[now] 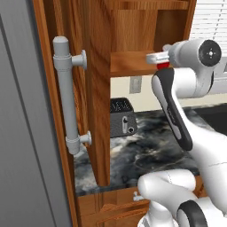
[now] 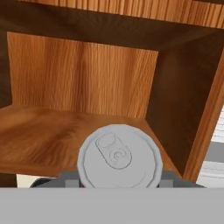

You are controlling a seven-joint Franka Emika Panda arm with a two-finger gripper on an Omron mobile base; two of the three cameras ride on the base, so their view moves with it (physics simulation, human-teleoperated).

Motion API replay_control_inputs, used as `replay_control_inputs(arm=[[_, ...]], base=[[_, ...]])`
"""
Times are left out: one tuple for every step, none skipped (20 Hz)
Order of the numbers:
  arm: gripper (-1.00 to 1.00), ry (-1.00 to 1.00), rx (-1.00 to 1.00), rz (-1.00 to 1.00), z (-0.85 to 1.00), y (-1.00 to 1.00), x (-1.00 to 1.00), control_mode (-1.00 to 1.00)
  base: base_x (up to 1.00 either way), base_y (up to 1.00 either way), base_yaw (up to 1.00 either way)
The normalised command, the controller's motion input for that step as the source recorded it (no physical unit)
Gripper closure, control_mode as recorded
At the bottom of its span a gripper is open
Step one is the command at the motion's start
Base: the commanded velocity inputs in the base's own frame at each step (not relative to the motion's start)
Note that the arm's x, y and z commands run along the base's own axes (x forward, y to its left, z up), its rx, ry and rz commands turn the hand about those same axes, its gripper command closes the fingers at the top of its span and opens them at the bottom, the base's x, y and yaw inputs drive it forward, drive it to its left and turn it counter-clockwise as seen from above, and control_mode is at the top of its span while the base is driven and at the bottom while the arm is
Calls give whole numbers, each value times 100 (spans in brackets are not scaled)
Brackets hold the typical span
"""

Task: Sort all alcoholic drinks to one cabinet, and non-alcoholic drinks to the other.

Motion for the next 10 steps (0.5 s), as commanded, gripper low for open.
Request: replay_control_inputs(arm=[[100,1,0,0,0,0,49,-100],[100,2,0,0,0,0,50,-100],[100,2,0,0,0,0,50,-100],[100,3,0,0,0,0,51,-100],[100,3,0,0,0,0,52,-100],[100,2,0,0,0,0,51,-100],[100,3,0,0,0,0,52,-100],[100,3,0,0,0,0,52,-100],[100,3,0,0,0,0,51,-100],[100,3,0,0,0,0,52,-100]], base=[[0,0,0],[0,0,0],[0,0,0],[0,0,0],[0,0,0],[0,0,0],[0,0,0],[0,0,0],[0,0,0],[0,0,0]])
